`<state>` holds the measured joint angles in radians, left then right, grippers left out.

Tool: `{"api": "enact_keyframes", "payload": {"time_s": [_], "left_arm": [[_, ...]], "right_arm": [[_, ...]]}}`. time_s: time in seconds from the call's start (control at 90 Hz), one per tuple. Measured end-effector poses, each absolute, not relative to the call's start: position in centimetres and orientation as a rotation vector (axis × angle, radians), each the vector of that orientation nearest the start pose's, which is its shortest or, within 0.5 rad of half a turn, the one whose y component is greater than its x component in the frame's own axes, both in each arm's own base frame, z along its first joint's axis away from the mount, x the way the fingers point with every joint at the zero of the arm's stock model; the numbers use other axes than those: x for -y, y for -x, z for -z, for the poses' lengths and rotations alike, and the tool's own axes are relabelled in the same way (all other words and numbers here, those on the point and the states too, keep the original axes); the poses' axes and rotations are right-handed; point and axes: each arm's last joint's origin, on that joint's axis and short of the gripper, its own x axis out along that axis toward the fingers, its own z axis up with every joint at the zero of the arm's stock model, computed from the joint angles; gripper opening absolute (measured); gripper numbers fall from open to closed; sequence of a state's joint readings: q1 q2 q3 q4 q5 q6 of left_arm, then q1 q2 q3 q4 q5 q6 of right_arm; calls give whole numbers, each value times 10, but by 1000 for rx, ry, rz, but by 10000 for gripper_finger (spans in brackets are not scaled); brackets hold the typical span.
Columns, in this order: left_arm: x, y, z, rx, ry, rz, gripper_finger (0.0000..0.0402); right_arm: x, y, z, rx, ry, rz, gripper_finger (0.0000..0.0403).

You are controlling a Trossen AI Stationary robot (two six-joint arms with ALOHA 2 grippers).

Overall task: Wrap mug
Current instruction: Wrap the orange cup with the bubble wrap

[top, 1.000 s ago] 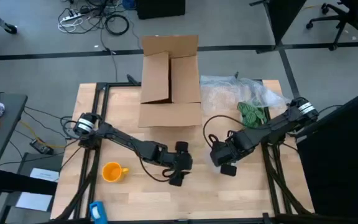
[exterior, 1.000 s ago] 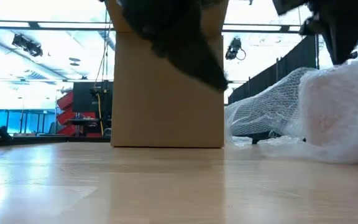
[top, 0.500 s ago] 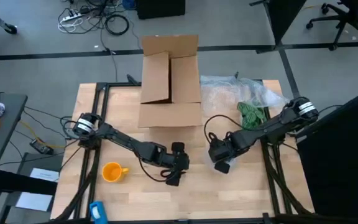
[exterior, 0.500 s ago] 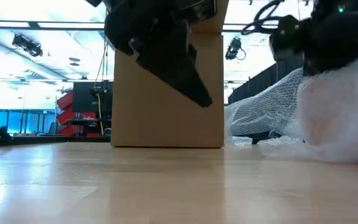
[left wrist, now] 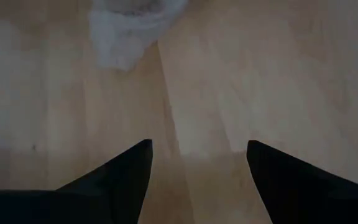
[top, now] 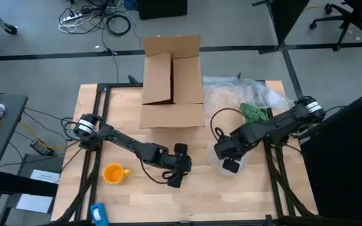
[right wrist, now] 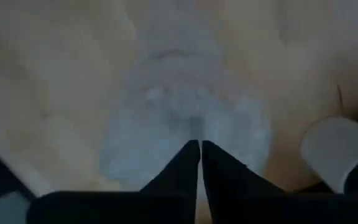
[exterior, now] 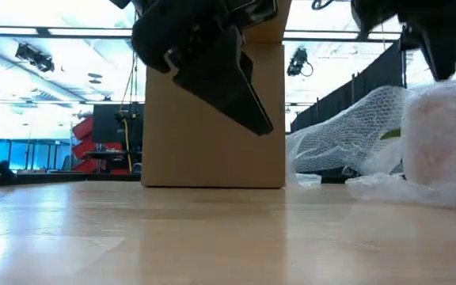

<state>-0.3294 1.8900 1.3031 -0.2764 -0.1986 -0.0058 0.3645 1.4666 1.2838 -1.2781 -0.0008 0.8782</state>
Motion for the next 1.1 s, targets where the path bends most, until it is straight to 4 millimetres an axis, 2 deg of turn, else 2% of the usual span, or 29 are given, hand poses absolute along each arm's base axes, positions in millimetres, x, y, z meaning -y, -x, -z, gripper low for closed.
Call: {"api": "enact_keyframes", "payload": {"time_s": [0.078,0.222,0.422,0.556,0.678,0.767,0.944,1.033,1.1], "left_arm": [[125,-383,-195,-835,-216,119,248],[125,-382,-195,-840,-215,118,248],[125,-382,-195,-841,-200,111,248],[125,-382,-195,-841,-197,109,248],[125,-382,-195,-839,-196,108,248],[125,-383,-195,-839,-196,108,248],[124,-382,-195,-839,-196,97,248],[125,-382,-195,-840,-196,98,248],[125,-382,-195,-840,-196,99,248]], "right_arm": [[-92,-237,-280,-1477,-501,346,0],[-93,-234,-250,-1576,-545,362,0],[-90,-234,-192,-1489,-579,233,0],[-80,-226,-176,-1497,-579,271,0],[-77,-223,-184,-1547,-548,306,0],[-75,-222,-203,-1527,-512,314,0],[-74,-218,-253,-1448,-541,334,0],[-74,-214,-268,-1418,-570,339,0],[-76,-214,-270,-1396,-587,331,0]]}}
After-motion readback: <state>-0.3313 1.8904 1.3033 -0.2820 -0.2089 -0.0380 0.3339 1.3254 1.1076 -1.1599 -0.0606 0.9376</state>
